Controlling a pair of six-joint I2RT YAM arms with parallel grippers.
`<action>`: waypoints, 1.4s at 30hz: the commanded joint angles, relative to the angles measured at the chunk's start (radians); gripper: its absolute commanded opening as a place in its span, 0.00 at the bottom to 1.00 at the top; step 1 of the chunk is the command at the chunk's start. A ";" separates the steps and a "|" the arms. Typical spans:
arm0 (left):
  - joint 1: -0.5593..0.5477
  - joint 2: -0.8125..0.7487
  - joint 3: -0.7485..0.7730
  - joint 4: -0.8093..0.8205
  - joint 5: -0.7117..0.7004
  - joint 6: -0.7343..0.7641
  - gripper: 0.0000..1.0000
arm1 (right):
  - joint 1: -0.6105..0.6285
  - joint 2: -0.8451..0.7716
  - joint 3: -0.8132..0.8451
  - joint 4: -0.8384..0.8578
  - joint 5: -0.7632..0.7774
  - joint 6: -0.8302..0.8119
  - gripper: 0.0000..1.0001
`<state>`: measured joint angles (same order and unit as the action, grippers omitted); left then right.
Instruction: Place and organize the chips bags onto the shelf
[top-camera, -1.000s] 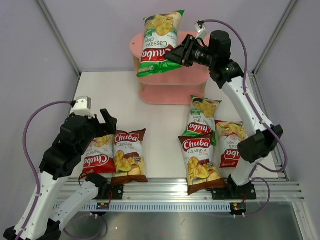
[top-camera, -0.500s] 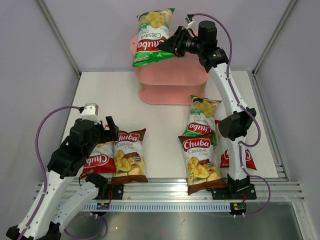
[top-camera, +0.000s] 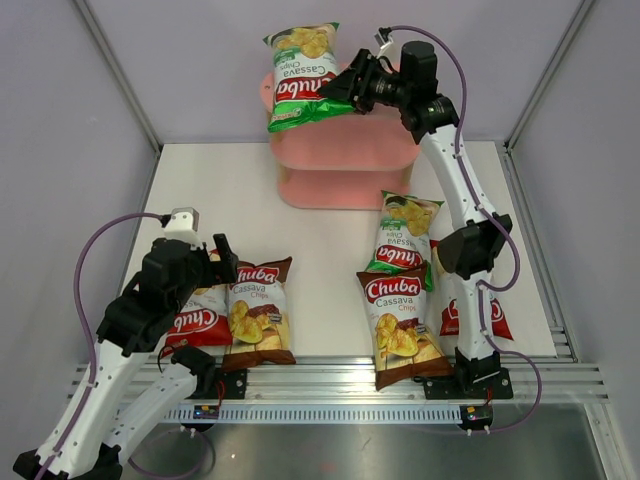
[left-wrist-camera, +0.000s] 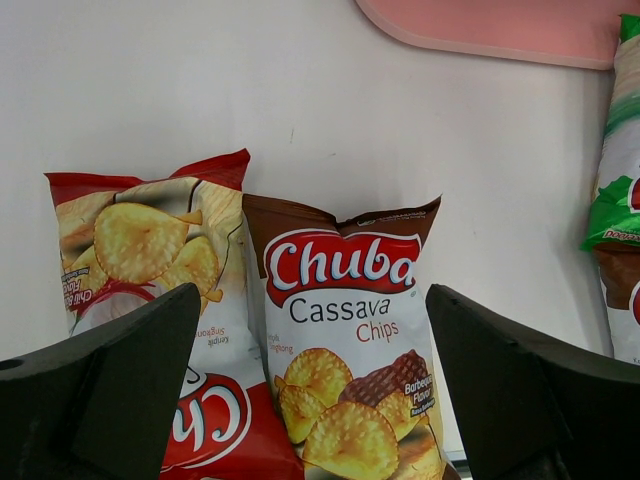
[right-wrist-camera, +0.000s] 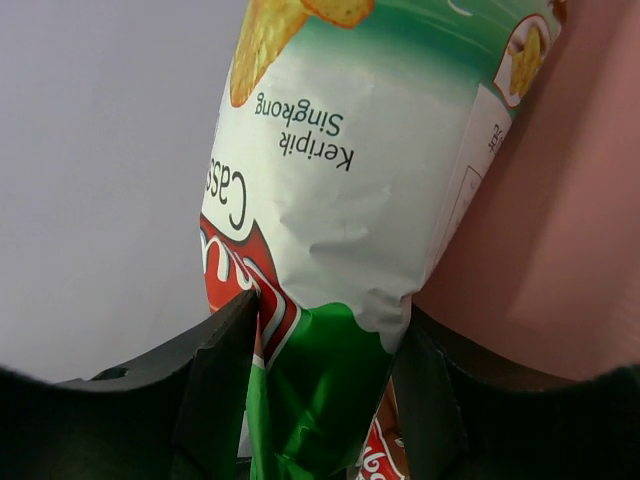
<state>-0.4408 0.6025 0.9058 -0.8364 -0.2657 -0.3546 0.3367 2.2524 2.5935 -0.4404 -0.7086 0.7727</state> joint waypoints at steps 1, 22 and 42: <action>0.004 -0.007 -0.005 0.045 0.013 0.017 0.99 | -0.022 -0.030 0.016 0.026 -0.008 -0.050 0.61; 0.002 -0.021 -0.016 0.053 0.019 0.016 0.99 | 0.030 -0.166 -0.248 0.198 0.199 0.135 0.43; 0.002 -0.015 -0.015 0.054 0.028 0.019 0.99 | -0.041 -0.323 -0.316 0.079 0.268 0.013 0.99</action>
<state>-0.4408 0.5838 0.8898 -0.8181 -0.2577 -0.3546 0.3183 2.0174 2.2799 -0.3511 -0.4671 0.8398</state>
